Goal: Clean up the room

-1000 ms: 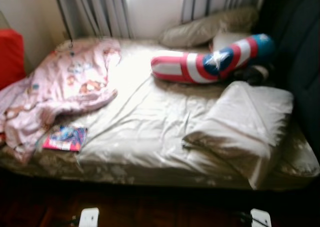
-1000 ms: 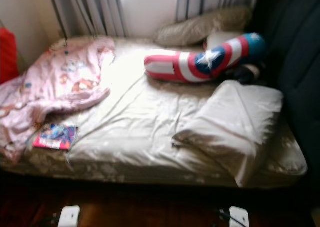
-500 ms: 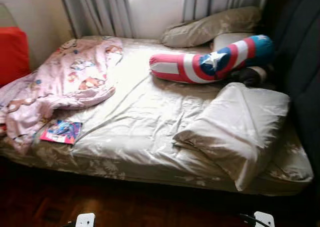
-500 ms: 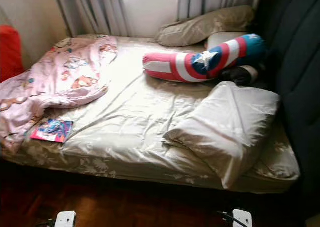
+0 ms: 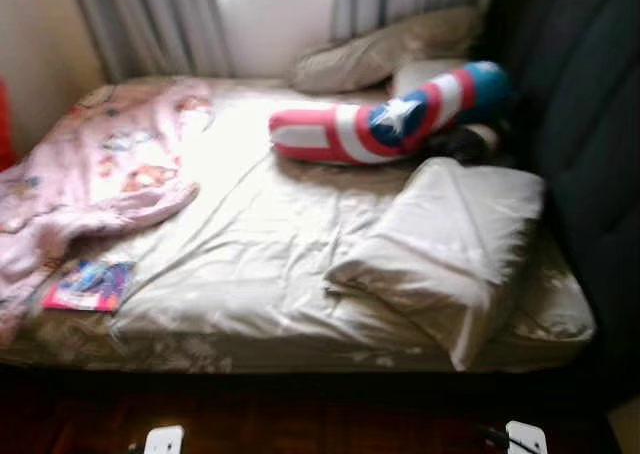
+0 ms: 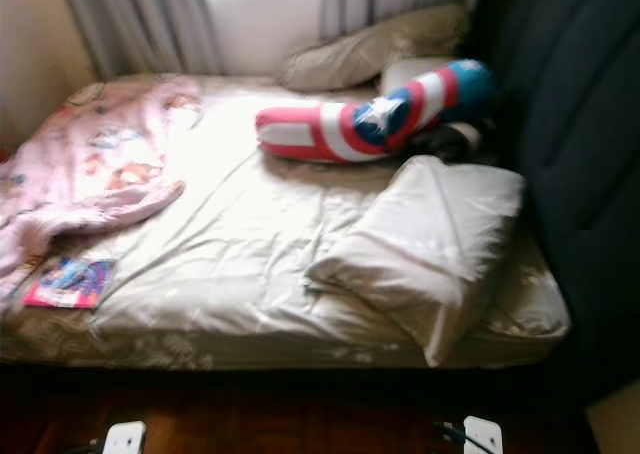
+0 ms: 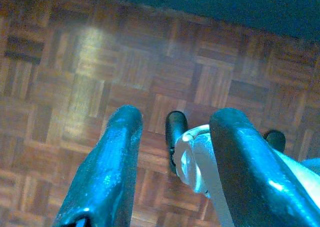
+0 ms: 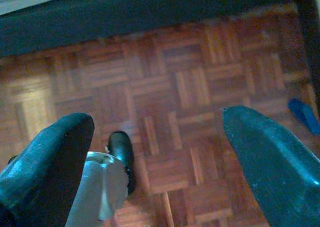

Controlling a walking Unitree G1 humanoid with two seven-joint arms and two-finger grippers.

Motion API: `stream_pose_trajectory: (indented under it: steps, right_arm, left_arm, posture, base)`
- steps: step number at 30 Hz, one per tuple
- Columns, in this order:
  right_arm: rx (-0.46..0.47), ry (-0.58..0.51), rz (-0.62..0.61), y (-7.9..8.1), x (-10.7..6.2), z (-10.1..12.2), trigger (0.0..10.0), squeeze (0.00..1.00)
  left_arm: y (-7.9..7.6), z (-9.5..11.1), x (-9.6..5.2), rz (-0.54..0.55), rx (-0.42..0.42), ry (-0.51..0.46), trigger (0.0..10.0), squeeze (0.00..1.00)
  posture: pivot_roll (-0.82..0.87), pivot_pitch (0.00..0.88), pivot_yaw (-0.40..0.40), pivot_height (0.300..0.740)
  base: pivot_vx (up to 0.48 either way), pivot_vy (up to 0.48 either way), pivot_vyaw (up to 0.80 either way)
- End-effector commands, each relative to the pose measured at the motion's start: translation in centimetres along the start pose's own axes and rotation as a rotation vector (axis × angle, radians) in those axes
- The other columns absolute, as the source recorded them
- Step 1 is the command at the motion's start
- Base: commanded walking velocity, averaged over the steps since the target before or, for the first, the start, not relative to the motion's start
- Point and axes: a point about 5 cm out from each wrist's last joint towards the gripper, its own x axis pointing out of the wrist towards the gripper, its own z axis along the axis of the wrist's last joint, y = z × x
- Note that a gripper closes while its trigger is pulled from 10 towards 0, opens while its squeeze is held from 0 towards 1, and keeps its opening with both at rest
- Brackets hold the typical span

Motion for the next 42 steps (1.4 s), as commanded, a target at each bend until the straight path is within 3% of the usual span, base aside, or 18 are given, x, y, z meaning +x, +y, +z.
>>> stream_pose_trajectory:
  steps: [1, 13, 17, 26, 37, 42]
  right_arm:
    - [0.004, 0.003, -0.009, -0.2, 0.0, -0.1, 10.0, 0.0]
    - [-0.002, -0.011, -0.007, 0.0, 0.0, 0.0, 10.0, 0.0]
    - [0.021, -0.013, -0.01, 0.0, 0.0, -0.1, 10.0, 0.0]
    - [0.019, -0.014, -0.014, 0.0, 0.0, 0.0, 10.0, 0.0]
    - [0.002, -0.055, -0.008, 0.0, 0.0, 0.6, 10.0, 0.0]
    - [0.009, -0.065, 0.001, 0.1, 0.0, 0.8, 10.0, 0.0]
  left_arm:
    - [0.7, -0.3, -0.2, 0.013, -0.01, 0.01, 10.0, 0.0]
    - [-1.3, 1.8, 0.7, -0.012, 0.003, -0.017, 10.0, 0.0]
    - [-1.1, 1.8, 0.7, -0.012, 0.006, -0.018, 10.0, 0.0]
    - [0.9, 1.1, 0.1, 0.012, 0.002, -0.009, 10.0, 0.0]
    - [-0.4, 1.2, 0.4, -0.003, 0.002, -0.006, 10.0, 0.0]
    - [-0.3, 1.1, 0.4, 0.001, -0.008, -0.008, 10.0, 0.0]
  posture:
    - [0.01, 0.0, -0.008, 0.74]
    - [0.01, 0.0, -0.002, 0.74]
    - [0.01, 0.0, -0.002, 0.74]
    - [0.01, 0.0, -0.002, 0.74]
    - [0.01, 0.0, -0.012, 0.74]
    - [0.0, 0.0, -0.021, 0.74]
  base:
    - [0.262, 0.0, -0.76]
    - [0.276, 0.0, -0.06]
    - [0.281, 0.0, -0.27]
    - [0.279, 0.0, -0.65]
    - [0.281, 0.0, 0.0]
    - [0.281, 0.0, 0.77]
